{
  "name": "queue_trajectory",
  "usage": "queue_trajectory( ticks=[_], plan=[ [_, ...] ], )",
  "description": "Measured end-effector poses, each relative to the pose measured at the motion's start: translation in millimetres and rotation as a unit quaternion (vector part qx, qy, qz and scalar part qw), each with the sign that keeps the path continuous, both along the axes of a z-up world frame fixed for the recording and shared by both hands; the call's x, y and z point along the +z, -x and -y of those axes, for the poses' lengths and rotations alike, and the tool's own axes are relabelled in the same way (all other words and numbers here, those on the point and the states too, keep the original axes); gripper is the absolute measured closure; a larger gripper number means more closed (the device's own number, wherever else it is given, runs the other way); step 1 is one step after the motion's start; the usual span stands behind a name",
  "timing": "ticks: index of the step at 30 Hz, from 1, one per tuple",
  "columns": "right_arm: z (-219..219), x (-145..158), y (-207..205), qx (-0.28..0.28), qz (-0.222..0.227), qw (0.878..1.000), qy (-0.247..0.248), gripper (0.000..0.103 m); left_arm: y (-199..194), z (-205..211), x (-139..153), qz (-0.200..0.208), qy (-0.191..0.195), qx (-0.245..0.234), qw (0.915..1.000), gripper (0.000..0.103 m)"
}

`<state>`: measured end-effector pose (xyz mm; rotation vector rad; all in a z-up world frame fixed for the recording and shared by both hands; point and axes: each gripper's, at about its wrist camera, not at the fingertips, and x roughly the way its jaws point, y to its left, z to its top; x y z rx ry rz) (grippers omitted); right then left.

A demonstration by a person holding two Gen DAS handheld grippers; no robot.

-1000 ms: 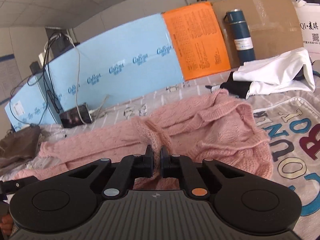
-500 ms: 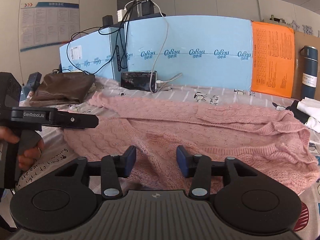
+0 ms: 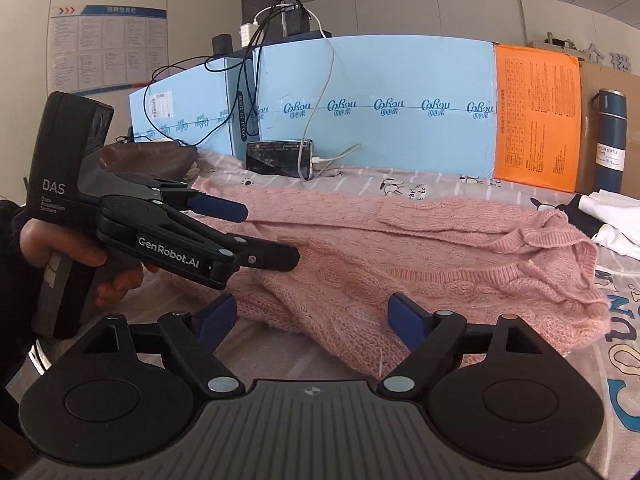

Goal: Fold clothes

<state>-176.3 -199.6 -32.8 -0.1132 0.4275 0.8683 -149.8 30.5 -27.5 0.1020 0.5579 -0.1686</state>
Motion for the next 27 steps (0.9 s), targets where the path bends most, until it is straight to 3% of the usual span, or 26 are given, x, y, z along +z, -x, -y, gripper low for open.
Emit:
queue_trajectory(
  ticks=[2,5,9,14,18,21,24,27],
  plan=[
    [0.6,-4.6,-4.2,0.001,-0.009,1.0,0.008,0.02,-4.5,-6.5,-4.4,-0.02,0.006,0.008,0.9997,0.003],
    [1.8,-8.0,-7.3,0.005,-0.016,1.0,0.005,0.018,1.1,-11.8,-2.1,-0.009,0.015,0.008,0.9998,0.003],
    [10.5,-3.3,-1.6,0.009,0.001,1.0,-0.009,0.018,31.6,-30.7,14.6,0.06,0.031,0.005,0.9977,0.003],
    [34.1,9.5,15.1,0.019,0.075,0.997,0.005,0.02,90.0,-78.4,30.3,0.141,-0.02,0.012,0.9897,0.003],
    [40.3,15.0,26.0,0.055,0.129,0.988,0.059,0.03,116.0,-104.6,26.2,0.114,-0.083,0.011,0.9899,0.003],
    [35.2,14.9,24.6,0.082,0.137,0.981,0.106,0.046,121.3,-111.3,14.5,0.069,-0.161,0.002,0.9845,0.003],
    [25.8,9.5,18.8,0.097,0.138,0.972,0.161,0.057,119.8,-116.4,3.4,0.035,-0.209,-0.003,0.9774,0.003],
    [17.3,2.1,13.4,0.109,0.137,0.963,0.204,0.063,114.8,-119.9,-1.3,0.031,-0.213,-0.02,0.9764,0.003]
  ],
)
